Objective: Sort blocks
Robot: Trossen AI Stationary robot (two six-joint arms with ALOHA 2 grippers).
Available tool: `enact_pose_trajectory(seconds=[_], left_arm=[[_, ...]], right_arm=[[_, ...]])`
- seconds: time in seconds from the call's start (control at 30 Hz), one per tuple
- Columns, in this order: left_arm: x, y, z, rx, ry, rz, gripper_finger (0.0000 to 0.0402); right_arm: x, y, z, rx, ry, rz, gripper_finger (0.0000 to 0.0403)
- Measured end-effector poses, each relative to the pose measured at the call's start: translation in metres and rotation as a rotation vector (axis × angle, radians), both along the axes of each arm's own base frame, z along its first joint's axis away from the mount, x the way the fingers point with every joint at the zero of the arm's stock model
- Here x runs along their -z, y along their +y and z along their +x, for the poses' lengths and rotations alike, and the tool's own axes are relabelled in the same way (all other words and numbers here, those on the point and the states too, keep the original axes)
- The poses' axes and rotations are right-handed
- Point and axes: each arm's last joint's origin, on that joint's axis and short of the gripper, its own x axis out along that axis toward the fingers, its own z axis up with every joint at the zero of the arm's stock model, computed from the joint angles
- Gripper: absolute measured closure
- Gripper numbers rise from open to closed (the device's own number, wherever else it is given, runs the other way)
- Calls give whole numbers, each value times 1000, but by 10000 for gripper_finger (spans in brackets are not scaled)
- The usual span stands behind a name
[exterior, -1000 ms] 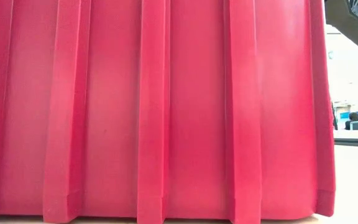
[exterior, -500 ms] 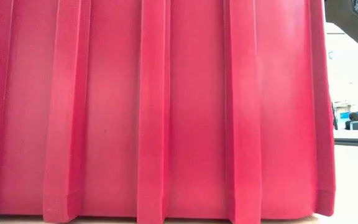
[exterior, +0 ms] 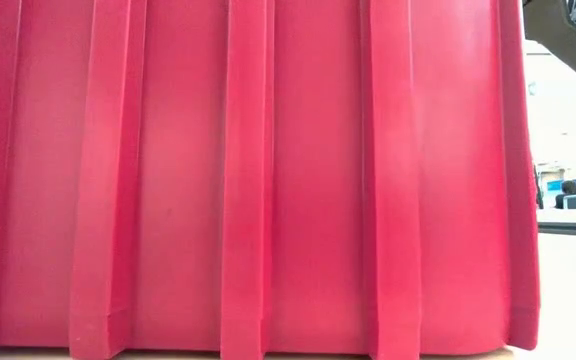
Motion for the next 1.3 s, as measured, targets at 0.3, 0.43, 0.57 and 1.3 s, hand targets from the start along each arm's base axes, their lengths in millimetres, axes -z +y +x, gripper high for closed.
enact_pose_trajectory(seconds=[0.3,0.43,0.57,1.3], left_arm=[[0,0,0,0,4,1,377],[0,0,0,0,7,1,377],[0,0,0,0,7,1,377],[0,0,0,0,6,1,377]], right_arm=[[0,-5,-2,-29,27,34,322],[0,-6,-3,-29,34,51,348],[0,-6,-3,-31,39,58,374],[-34,-26,-11,-7,28,-38,403]])
